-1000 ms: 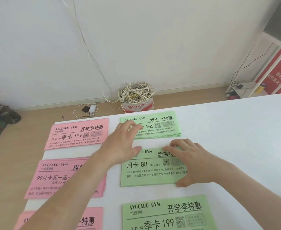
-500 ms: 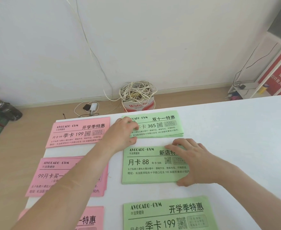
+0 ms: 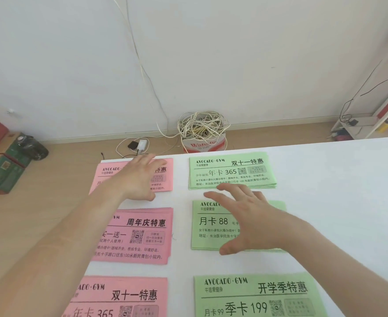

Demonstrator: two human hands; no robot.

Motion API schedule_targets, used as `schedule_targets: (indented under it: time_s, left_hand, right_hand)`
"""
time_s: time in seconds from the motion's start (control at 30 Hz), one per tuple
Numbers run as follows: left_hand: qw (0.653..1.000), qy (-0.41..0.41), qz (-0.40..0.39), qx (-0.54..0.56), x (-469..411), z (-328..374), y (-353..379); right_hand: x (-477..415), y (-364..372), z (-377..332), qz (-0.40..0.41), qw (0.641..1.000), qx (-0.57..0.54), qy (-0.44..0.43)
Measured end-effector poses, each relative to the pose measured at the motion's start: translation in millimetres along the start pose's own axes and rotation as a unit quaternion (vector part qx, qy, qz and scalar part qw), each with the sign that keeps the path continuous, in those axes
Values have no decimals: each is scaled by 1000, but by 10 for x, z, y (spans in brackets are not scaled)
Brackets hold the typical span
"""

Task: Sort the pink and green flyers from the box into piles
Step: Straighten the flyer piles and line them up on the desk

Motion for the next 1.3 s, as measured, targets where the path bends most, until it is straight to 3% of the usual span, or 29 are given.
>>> schedule_targets:
  time_s: [0.1,0.33,0.53,0.67,0.8,0.93,1.3]
  left_hand:
    - [1000,-1,-30,-10,-43,-115,40]
    - [999,50,-2,1,-163,-155,0]
    - [997,76,17,8,-160,-177,-49]
    - [989,110,70,72,286,-290,-165]
    - [990,121,17,69,957,-676,255]
    - [994,79,-47,63,1158,-1098,686]
    - [990,96,-45,88,1203,-1111,703]
  right_hand:
    - [-300,93,-326,-8,1000,-13,-23]
    - [-835,149,-541,13,999,-45,9]
    - [-770,327,-759,-55,998,0,15]
    - [-813,402,-975,-71,997,38,13]
    - [-880,496,-1069,-78,995,58,22]
    - [-928,484,-1085,-56,996,69,23]
    - [-940,463,-1136,-50,996,70,22]
Point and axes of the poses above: each hand's wrist, its own x-axis away from the middle knuckle, its own y-axis out of the palm, z = x × y, the point moved 10 cm from there along -x, towards the middle knuckle, and after that the axes turned 6 degrees about -y, right-handed, at the moved point
